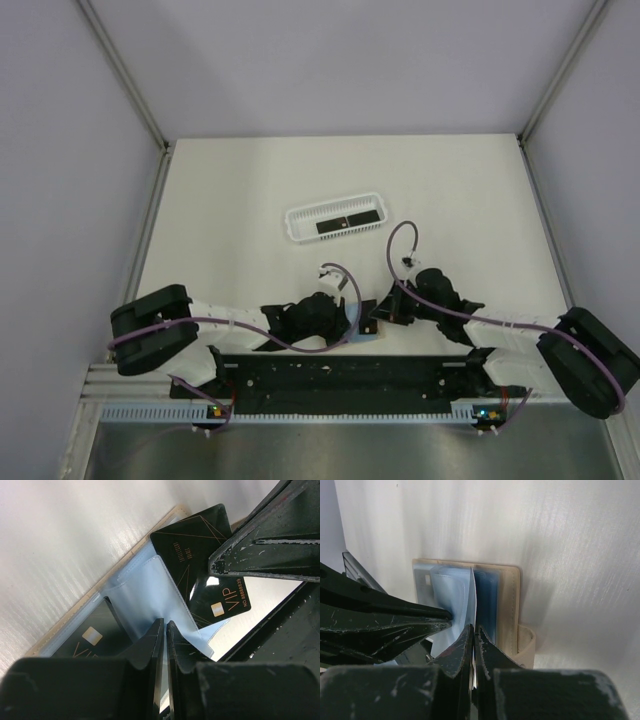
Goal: Put the credit cards into the card holder
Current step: Insert the credit card into the card holder.
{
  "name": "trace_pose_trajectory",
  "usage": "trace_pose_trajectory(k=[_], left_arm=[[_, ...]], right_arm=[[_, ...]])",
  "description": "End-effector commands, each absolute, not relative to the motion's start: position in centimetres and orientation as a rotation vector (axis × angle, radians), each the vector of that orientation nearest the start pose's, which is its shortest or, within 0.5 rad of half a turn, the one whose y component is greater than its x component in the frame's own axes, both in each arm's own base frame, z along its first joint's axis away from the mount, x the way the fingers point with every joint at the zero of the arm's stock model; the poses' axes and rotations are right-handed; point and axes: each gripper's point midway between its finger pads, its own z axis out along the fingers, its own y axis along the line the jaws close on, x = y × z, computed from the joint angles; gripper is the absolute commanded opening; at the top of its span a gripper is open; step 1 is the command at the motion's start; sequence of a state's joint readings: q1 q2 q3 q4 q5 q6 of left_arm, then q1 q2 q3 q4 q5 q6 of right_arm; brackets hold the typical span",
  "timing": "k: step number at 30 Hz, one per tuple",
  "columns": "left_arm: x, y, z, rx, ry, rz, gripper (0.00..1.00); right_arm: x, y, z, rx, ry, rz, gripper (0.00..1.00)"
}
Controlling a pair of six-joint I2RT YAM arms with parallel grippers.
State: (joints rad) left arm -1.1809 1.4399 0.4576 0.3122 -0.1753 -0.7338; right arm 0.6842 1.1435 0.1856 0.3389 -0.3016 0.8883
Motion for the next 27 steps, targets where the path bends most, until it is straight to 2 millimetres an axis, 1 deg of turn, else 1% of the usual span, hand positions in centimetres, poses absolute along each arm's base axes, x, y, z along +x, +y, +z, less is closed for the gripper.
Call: trace_pose_trajectory(k=[1,7,13,18,22,23,26,27], left_arm=[[13.3,-30.5,1.4,0.452,2.362,-0.727,0.13],[13.8,-31.2,2.9,0.452,2.316,-0.753,0.12],[14.6,-32.2,5.3,0.438,2.243,-0.797,0.13],[15.1,-32.7,7.4,0.432,2.182,-0.824,0.14],[15.5,-32.4,9.0,0.415,2.142,-0.826,0.15],[15.6,-32.2,9.1,0.406,2.139,-0.818,0.15],[16.0,-31.1,10.5,0.355,2.109,-0.809,0.16],[16.0,-30.7,10.7,0.340,2.105,-0.801,0.17]], right_arm=[[16.8,24.3,3.6,0.071,2.409,1.161,0.00],[16.8,25.0,4.0,0.073,2.394,1.219,0.00],[16.8,25.5,4.2,0.069,2.385,1.265,0.00],[16.8,25.9,4.8,0.058,2.366,1.295,0.00],[16.8,26.0,5.4,0.047,2.348,1.311,0.00],[16.8,26.0,5.4,0.045,2.349,1.314,0.00],[16.8,26.2,6.4,0.031,2.327,1.334,0.00],[16.8,26.3,6.9,0.021,2.310,1.346,0.00]])
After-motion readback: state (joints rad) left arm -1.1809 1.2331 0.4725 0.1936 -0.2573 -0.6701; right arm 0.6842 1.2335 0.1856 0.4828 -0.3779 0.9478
